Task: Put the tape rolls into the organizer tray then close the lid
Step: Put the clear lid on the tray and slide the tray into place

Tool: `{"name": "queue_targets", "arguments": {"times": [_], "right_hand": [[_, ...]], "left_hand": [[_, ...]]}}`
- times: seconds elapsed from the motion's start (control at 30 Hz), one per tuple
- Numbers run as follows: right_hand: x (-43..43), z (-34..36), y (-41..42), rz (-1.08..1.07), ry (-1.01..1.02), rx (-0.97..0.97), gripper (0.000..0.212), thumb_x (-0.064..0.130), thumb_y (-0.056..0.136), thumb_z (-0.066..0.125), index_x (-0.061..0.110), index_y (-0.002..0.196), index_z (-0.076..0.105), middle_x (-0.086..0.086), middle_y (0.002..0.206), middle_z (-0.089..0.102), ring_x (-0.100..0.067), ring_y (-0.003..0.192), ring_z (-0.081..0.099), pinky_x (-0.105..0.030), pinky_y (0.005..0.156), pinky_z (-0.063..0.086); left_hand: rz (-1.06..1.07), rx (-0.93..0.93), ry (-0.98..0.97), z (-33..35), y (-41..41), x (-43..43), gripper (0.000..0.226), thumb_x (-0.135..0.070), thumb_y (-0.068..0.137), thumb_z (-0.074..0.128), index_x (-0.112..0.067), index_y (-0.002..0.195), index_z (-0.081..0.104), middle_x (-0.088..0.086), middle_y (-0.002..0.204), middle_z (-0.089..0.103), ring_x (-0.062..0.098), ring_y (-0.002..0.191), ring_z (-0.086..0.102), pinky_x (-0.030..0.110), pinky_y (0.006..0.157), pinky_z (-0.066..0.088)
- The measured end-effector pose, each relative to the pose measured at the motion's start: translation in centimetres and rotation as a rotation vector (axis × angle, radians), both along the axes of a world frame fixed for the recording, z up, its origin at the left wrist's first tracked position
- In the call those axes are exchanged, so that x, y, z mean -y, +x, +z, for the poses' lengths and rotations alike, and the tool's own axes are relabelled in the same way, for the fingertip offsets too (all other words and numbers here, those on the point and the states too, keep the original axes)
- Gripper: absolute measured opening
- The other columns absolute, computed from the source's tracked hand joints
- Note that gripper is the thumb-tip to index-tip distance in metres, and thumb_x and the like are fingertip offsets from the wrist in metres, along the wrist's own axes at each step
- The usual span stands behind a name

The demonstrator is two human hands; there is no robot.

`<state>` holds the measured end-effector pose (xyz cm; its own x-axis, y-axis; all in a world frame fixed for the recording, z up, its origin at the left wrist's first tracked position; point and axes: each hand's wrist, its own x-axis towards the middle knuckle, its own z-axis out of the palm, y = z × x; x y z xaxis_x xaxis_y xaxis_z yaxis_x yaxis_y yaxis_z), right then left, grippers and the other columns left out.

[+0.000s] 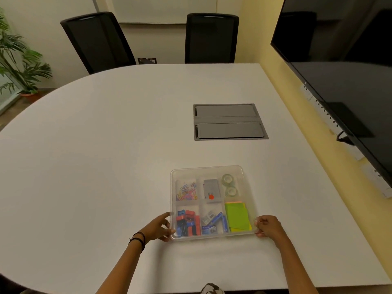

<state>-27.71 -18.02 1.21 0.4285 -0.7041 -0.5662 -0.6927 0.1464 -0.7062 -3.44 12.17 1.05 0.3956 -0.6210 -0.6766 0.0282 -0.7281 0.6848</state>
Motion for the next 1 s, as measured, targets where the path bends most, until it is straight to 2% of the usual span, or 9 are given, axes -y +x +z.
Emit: {"name": "queue_targets", "arguments": {"times": [0.1,0.27,0.4,0.5,0.7,0.8,0.9,0.97,1.0], "right_hand": [[0.0,-0.2,-0.3,-0.013,0.023,0.033,0.008,-0.005,0.082,0.059,-0.001,0.089,0.060,-0.014,0.073,0.060,-0.009,0.042,0.060,-0.017,0.038,0.051],[0.0,-0.4,-0.8,-0.035,0.103,0.097,0.010,-0.004,0.083,0.059,-0.003,0.093,0.059,-0.012,0.071,0.059,-0.009,0.044,0.060,-0.018,0.041,0.053],[0.2,0.1,-0.7,-0.010,0.132,0.099,0.008,-0.008,0.080,0.061,0.000,0.083,0.060,-0.012,0.066,0.059,-0.007,0.043,0.059,-0.016,0.042,0.052],[0.4,0.4,-0.6,0.018,0.139,0.085,0.016,-0.010,0.077,0.063,0.005,0.072,0.060,-0.012,0.065,0.059,-0.007,0.043,0.058,-0.015,0.042,0.052],[0.8,0.3,-0.8,0.048,0.146,0.070,0.016,-0.010,0.076,0.065,0.005,0.071,0.059,-0.012,0.066,0.059,-0.018,0.054,0.057,-0.016,0.042,0.052],[1.1,0.0,-0.8,0.099,0.120,0.036,0.011,-0.006,0.077,0.065,0.003,0.081,0.060,-0.009,0.066,0.059,-0.017,0.057,0.056,-0.018,0.044,0.050],[1.7,-0.6,-0.5,0.202,0.038,-0.042,0.019,0.003,0.076,0.070,0.003,0.093,0.061,-0.006,0.070,0.056,-0.022,0.068,0.056,-0.025,0.057,0.043],[1.9,-1.0,0.0,0.259,-0.030,-0.098,0.033,0.010,0.074,0.072,0.003,0.105,0.060,-0.010,0.085,0.060,-0.029,0.087,0.060,-0.026,0.065,0.042],[1.8,-1.0,0.5,0.288,-0.061,-0.120,0.042,0.014,0.076,0.071,0.004,0.114,0.057,-0.013,0.099,0.061,-0.030,0.098,0.058,-0.027,0.072,0.043]], "left_hand": [[0.020,-0.013,-0.011,-0.1,-0.1,-0.1,0.071,-0.012,0.085,0.064,-0.019,0.143,0.024,0.004,0.092,0.052,0.014,0.077,0.062,0.023,0.068,0.059],[0.036,-0.021,-0.044,-0.5,-0.8,-0.5,0.077,-0.011,0.081,0.069,-0.022,0.143,0.024,0.005,0.095,0.053,0.016,0.077,0.064,0.029,0.077,0.059],[0.005,-0.020,-0.070,-0.5,-1.1,-0.6,0.081,-0.013,0.079,0.071,-0.025,0.143,0.022,0.007,0.102,0.054,0.018,0.082,0.064,0.029,0.080,0.059],[0.002,-0.025,-0.084,-0.6,-1.0,-0.7,0.081,-0.014,0.079,0.072,-0.026,0.142,0.023,0.010,0.106,0.054,0.019,0.085,0.064,0.031,0.082,0.058],[-0.001,-0.036,-0.082,-0.9,-0.8,-0.9,0.082,-0.018,0.079,0.071,-0.028,0.143,0.021,0.006,0.102,0.056,0.018,0.086,0.063,0.025,0.079,0.057],[-0.030,-0.046,-0.068,-0.9,-0.6,-0.8,0.082,-0.021,0.079,0.072,-0.027,0.143,0.020,0.008,0.107,0.057,0.018,0.091,0.062,0.026,0.083,0.057],[-0.041,-0.068,-0.073,-0.6,-0.4,-0.8,0.088,-0.029,0.074,0.076,-0.027,0.143,0.021,0.019,0.116,0.058,0.018,0.092,0.062,0.027,0.085,0.057],[-0.025,-0.095,-0.088,-0.7,-0.2,-0.9,0.104,-0.047,0.057,0.082,-0.029,0.141,0.024,0.024,0.120,0.057,0.017,0.090,0.064,0.028,0.083,0.057],[-0.024,-0.109,-0.083,-1.0,-0.1,-1.0,0.109,-0.052,0.051,0.083,-0.030,0.140,0.023,0.023,0.120,0.057,0.017,0.090,0.065,0.029,0.084,0.057]]}}
